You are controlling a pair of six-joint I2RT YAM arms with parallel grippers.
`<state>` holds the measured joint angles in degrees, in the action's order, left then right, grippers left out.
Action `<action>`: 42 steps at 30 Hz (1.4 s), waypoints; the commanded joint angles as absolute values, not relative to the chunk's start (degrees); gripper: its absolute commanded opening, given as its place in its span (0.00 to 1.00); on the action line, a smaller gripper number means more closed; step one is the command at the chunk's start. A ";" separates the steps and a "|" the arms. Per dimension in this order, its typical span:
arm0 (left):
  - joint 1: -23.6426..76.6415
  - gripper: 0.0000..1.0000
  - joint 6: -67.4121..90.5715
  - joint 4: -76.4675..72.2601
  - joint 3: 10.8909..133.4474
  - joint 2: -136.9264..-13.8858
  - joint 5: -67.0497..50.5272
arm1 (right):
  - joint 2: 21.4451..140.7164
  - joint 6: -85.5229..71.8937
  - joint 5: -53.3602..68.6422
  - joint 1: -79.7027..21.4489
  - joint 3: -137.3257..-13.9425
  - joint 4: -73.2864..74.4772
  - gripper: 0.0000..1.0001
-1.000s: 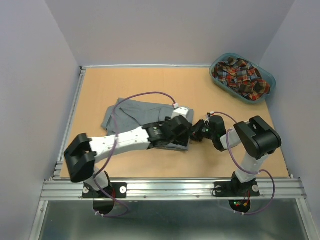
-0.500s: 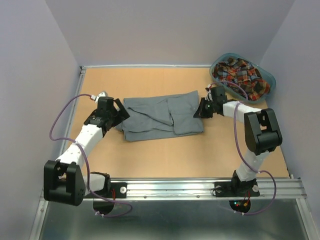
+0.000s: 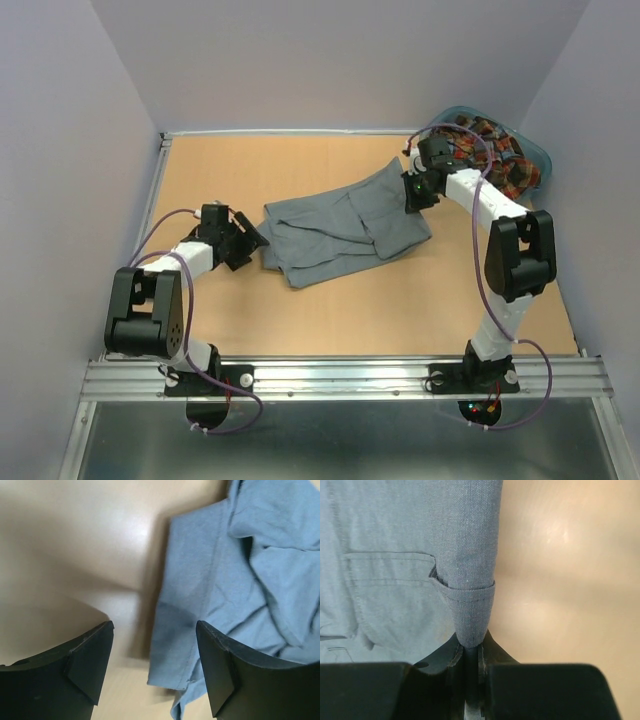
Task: Fold and stack the long sleeve shirts
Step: Fold the shirt
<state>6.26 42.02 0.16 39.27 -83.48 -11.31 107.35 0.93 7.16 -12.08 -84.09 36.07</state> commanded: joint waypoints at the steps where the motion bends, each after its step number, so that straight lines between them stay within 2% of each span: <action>1: 6.33 0.77 45.44 -8.17 38.23 -85.51 -17.92 | 107.75 7.56 3.26 -12.92 -91.22 39.81 0.01; 4: 7.03 0.75 45.97 -10.98 37.44 -86.40 -19.07 | 108.10 8.79 2.12 -13.36 -93.07 40.08 0.01; 7: 8.52 0.67 46.93 -14.40 35.69 -86.31 -20.30 | 108.72 9.23 0.18 -14.06 -94.30 40.60 0.00; 12: 12.74 0.65 49.13 -17.40 35.59 -89.55 -19.78 | 108.72 10.20 -7.62 -17.31 -95.36 40.87 0.01; 15: 14.40 0.46 50.35 -17.40 35.86 -91.14 -18.46 | 108.81 10.02 -13.25 -19.24 -96.15 41.31 0.01; 16: 14.94 0.32 50.54 -17.49 35.86 -91.14 -17.50 | 108.81 10.11 -17.36 -20.64 -96.59 41.57 0.00; 19: 17.04 0.17 51.32 -16.96 35.95 -90.18 -14.86 | 108.20 10.02 -22.31 -22.49 -97.81 41.84 0.01; 28: 21.88 0.11 56.86 -18.54 33.40 -86.40 -12.30 | 106.35 11.60 -33.57 -32.15 -100.28 41.84 0.01; 35: 25.40 0.12 62.05 -23.20 30.41 -85.08 -12.13 | 109.24 9.85 -44.19 -40.60 -99.93 41.92 0.03; 42: 27.95 0.12 67.58 -29.60 26.20 -84.03 -11.25 | 114.16 7.30 -48.16 -49.20 -100.63 42.63 0.04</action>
